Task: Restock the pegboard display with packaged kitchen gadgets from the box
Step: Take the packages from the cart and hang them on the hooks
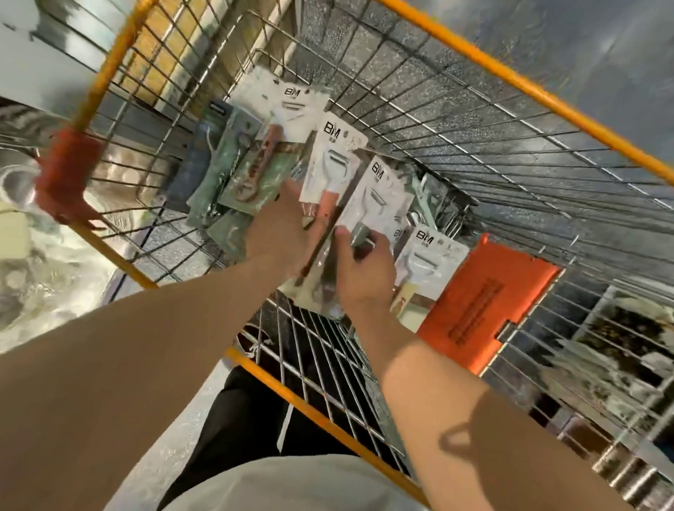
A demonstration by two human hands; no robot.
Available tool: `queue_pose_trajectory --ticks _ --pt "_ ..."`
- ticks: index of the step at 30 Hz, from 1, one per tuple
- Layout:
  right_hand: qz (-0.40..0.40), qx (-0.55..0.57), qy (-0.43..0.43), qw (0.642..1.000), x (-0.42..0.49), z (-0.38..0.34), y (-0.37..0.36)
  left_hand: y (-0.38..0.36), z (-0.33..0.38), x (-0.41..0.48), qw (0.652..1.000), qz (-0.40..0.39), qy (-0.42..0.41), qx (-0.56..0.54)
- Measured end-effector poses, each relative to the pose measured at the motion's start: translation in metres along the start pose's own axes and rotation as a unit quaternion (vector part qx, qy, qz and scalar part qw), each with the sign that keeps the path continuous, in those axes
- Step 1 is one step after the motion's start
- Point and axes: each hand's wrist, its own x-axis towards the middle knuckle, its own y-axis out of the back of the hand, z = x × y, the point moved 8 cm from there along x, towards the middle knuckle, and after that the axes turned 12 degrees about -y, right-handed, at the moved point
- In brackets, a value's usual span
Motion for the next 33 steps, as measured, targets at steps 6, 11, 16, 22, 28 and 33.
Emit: queue_pose_trajectory --ticks 6,11,16,22,28,33 --pt "-0.022 0.004 0.046 0.999 0.007 -0.007 -0.011 -0.013 -0.002 -0.004 0.984 -0.088 0.001 -0.156" --pt "0.020 -0.015 0.021 0.999 0.011 0.018 0.012 -0.025 -0.008 -0.002 0.989 -0.116 -0.011 -0.092" --pt "0.085 -0.055 -0.194 0.976 0.045 0.102 0.046 -0.028 -0.009 -0.012 0.983 -0.045 0.033 -0.175" --pt "0.024 -0.068 -0.208 0.975 0.073 0.142 0.040 -0.042 -0.010 -0.013 0.978 -0.045 0.039 -0.202" --pt "0.076 -0.002 -0.108 0.991 0.052 0.115 0.054 -0.040 -0.001 -0.017 0.981 -0.019 0.043 -0.189" --pt "0.121 0.052 -0.037 0.991 0.010 0.068 0.082 -0.002 0.009 -0.025 0.984 0.027 0.030 -0.171"
